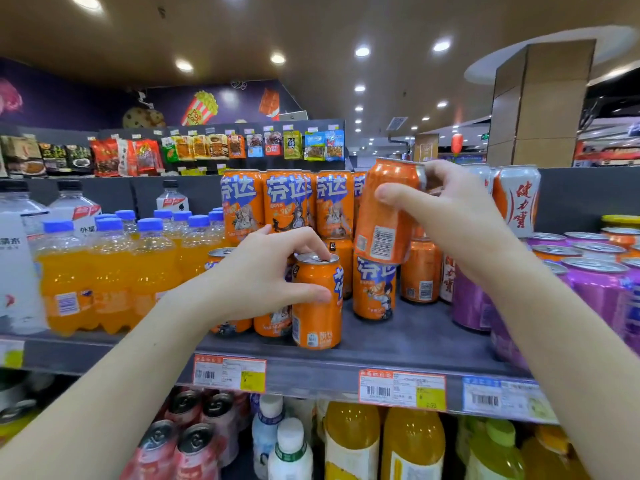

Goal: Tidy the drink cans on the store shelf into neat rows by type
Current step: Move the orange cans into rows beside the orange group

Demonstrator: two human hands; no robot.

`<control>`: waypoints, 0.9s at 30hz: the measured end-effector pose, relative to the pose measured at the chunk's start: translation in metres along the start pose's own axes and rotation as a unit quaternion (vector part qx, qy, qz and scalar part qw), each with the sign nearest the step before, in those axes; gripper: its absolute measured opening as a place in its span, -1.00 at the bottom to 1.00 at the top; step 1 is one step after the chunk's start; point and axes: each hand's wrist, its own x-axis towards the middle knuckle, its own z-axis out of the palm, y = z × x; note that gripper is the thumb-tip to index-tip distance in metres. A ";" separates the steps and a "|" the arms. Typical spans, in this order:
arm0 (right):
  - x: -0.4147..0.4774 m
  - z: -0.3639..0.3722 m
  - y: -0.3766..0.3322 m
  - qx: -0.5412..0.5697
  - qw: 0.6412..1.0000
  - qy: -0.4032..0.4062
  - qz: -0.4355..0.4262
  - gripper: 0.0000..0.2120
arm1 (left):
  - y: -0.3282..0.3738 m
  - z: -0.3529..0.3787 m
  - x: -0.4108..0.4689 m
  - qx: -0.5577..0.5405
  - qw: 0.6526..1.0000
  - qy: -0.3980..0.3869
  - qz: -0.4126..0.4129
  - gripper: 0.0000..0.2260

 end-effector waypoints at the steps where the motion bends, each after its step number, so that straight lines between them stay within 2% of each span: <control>1: -0.008 -0.007 0.000 -0.011 1.000 -0.003 0.006 -0.67 | 0.001 0.001 0.003 -0.002 1.000 -0.003 -0.005 -0.62; 3: -0.024 -0.015 0.003 -0.021 0.999 -0.011 0.027 -0.72 | 0.002 0.004 0.012 0.008 1.000 -0.009 -0.013 -0.61; 8: -0.057 -0.016 0.025 -0.056 0.996 0.008 0.071 -0.67 | 0.003 0.009 0.038 0.114 0.993 -0.023 -0.021 -0.63; 15: -0.071 -0.008 0.047 -0.071 0.993 0.007 0.093 -0.61 | 0.010 0.020 0.054 0.312 0.949 0.037 0.014 -0.59; 20: -0.074 -0.002 0.055 -0.081 0.993 0.006 0.087 -0.56 | 0.015 0.022 0.059 0.327 0.945 0.025 0.006 -0.60; 24: -0.072 0.006 0.060 -0.114 0.991 0.011 0.075 -0.36 | 0.021 0.024 0.059 0.343 0.939 0.030 0.004 -0.62; 27: -0.073 0.010 0.059 -0.133 0.989 0.023 0.059 -0.35 | 0.021 0.030 0.054 0.348 0.936 0.046 -0.012 -0.59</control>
